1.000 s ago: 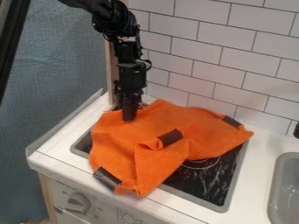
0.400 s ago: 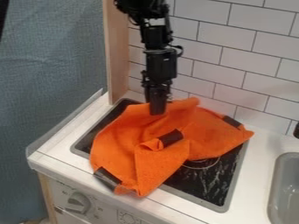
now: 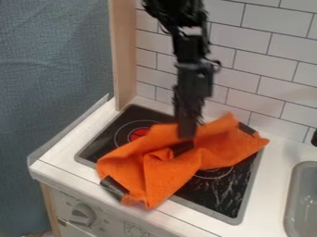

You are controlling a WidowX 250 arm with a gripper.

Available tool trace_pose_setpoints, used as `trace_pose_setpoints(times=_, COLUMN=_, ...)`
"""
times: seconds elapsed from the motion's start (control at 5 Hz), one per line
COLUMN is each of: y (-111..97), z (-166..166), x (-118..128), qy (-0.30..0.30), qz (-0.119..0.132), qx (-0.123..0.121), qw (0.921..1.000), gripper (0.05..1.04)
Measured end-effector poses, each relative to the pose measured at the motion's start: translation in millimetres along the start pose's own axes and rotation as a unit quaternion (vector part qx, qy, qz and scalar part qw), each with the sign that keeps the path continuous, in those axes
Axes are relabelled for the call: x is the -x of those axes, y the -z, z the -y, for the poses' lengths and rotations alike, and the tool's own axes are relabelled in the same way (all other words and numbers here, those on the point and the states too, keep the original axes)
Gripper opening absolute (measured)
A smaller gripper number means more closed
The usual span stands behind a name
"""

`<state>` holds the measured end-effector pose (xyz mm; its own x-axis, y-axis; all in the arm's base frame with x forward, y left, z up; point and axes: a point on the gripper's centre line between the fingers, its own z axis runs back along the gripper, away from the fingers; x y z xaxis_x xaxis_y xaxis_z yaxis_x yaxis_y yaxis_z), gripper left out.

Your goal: Fold the cloth from top left to bottom right

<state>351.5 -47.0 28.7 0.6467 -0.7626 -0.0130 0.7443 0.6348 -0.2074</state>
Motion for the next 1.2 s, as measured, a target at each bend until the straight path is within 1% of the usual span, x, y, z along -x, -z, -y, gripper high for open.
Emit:
trace_pose_setpoints(times=0.2, y=14.3, z=7.0, x=-2.2, qy=0.013, qz=-0.012, qx=-0.02, qw=0.9996, gripper=0.074)
trace_pose_setpoints(times=0.4, y=19.7, z=3.2, x=-3.0, qy=0.004, qz=-0.018, qx=-0.052, qw=0.9985, gripper=0.106)
trace_pose_setpoints(times=0.6, y=21.1, z=4.0, x=-3.8, qy=-0.001, qz=-0.021, qx=-0.054, qw=0.9983, gripper=0.291)
trace_pose_setpoints(times=0.8, y=21.5, z=4.8, x=-5.0, qy=-0.005, qz=-0.016, qx=-0.051, qw=0.9985, gripper=0.575)
trace_pose_setpoints(times=1.0, y=21.6, z=6.2, x=-5.7, qy=-0.002, qz=-0.013, qx=-0.046, qw=0.9989, gripper=0.884)
trace_pose_setpoints(times=1.2, y=20.6, z=9.4, x=-5.1, qy=0.0, qz=-0.014, qx=-0.038, qw=0.9992, gripper=1.035)
